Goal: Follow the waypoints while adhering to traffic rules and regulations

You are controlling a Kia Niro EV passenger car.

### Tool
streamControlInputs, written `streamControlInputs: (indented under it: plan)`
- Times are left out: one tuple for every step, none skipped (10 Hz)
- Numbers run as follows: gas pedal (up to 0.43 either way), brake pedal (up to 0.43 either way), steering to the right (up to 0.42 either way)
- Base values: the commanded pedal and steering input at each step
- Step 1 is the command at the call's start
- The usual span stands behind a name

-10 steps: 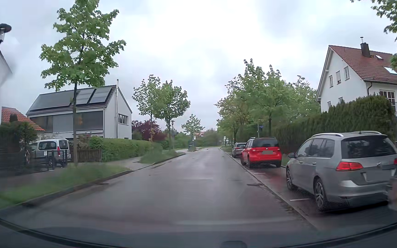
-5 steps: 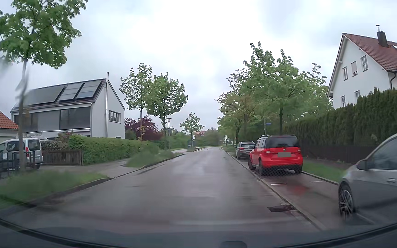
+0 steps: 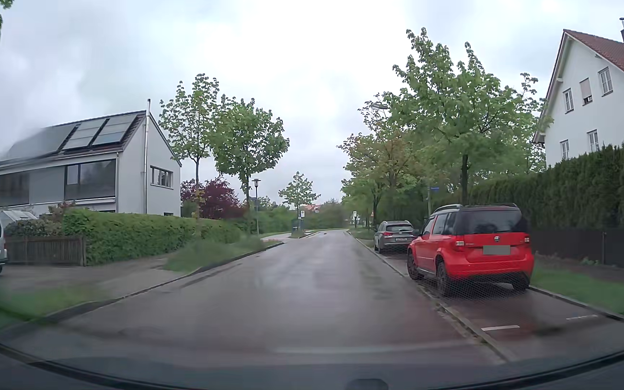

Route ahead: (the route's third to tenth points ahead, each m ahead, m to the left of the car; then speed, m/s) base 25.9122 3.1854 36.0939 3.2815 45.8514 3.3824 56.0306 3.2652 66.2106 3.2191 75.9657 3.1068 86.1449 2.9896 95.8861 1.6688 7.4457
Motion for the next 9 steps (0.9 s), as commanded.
streamControlInputs:
  plan:
    - [0.130, 0.000, 0.004]
    - [0.130, 0.000, 0.003]
    - [0.130, 0.000, 0.003]
    - [0.118, 0.000, 0.003]
    - [0.118, 0.000, 0.002]
    - [0.118, 0.000, 0.002]
    - [0.118, 0.000, 0.002]
    - [0.118, 0.000, 0.002]
    - [0.118, 0.000, 0.001]
